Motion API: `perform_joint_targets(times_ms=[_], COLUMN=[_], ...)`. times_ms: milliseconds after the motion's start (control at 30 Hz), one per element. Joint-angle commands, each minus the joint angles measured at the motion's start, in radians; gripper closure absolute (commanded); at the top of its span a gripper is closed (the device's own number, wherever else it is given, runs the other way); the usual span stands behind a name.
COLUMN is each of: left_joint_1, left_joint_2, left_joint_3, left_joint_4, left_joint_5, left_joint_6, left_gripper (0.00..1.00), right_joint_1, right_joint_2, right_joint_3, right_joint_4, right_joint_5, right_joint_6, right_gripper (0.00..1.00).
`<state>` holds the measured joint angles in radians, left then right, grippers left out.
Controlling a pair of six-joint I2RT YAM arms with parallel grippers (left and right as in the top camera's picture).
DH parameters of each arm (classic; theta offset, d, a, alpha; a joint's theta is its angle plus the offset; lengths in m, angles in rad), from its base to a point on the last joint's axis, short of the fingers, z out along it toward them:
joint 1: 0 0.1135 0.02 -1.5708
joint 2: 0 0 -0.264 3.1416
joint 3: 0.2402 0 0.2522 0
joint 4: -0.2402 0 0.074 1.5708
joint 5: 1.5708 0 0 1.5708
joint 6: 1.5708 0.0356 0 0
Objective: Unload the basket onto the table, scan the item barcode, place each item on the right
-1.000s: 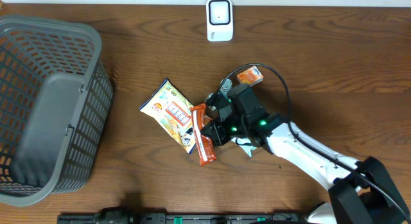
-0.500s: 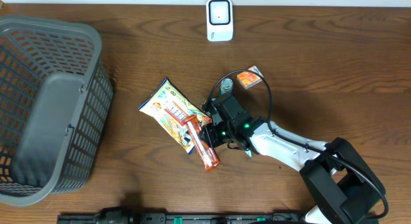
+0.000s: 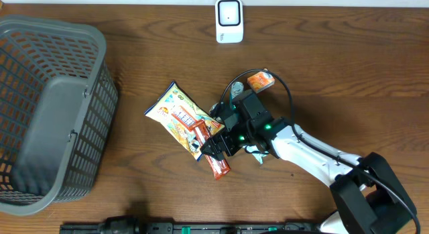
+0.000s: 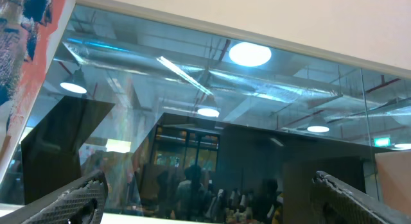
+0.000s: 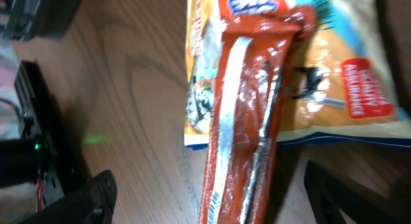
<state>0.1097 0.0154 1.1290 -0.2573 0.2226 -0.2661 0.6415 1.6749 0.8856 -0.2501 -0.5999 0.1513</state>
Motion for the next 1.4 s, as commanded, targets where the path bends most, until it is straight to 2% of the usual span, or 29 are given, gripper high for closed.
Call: perform_joint_targets(times_ms=[0, 200, 367, 667, 800, 900, 1000, 1167, 1367], left_joint_1=[0.003, 0.003, 0.003, 0.003, 0.003, 0.003, 0.003, 0.003, 0.003], left_joint_2=[-0.013, -0.013, -0.013, -0.013, -0.013, -0.013, -0.013, -0.013, -0.013], left_joint_3=[-0.006, -0.006, -0.006, -0.006, -0.006, -0.006, -0.006, -0.006, -0.006], left_joint_4=[0.005, 0.005, 0.005, 0.005, 0.006, 0.006, 0.006, 0.010, 0.010], left_joint_5=[0.005, 0.005, 0.005, 0.005, 0.004, 0.004, 0.004, 0.004, 0.004], left_joint_6=[-0.009, -0.009, -0.009, -0.009, -0.009, -0.009, -0.009, -0.009, -0.009], left_gripper=[0.00, 0.00, 0.00, 0.00, 0.00, 0.00, 0.00, 0.00, 0.00], right_joint_1=[-0.003, -0.024, -0.032, -0.014, -0.002, 0.016, 0.038, 0.043, 0.043], right_joint_2=[0.036, 0.106, 0.188, 0.205, 0.207, 0.207, 0.207, 0.211, 0.211], right_joint_3=[0.014, 0.014, 0.014, 0.014, 0.014, 0.014, 0.014, 0.014, 0.014], right_joint_4=[-0.004, 0.003, 0.067, 0.081, 0.082, 0.082, 0.083, 0.103, 0.137], right_joint_5=[-0.057, -0.057, -0.074, -0.136, -0.135, -0.116, -0.006, 0.023, 0.002], right_joint_6=[-0.057, -0.051, 0.023, 0.036, 0.092, 0.101, 0.183, 0.216, 0.215], right_gripper=[0.13, 0.14, 0.16, 0.29, 0.35, 0.35, 0.37, 0.53, 0.62])
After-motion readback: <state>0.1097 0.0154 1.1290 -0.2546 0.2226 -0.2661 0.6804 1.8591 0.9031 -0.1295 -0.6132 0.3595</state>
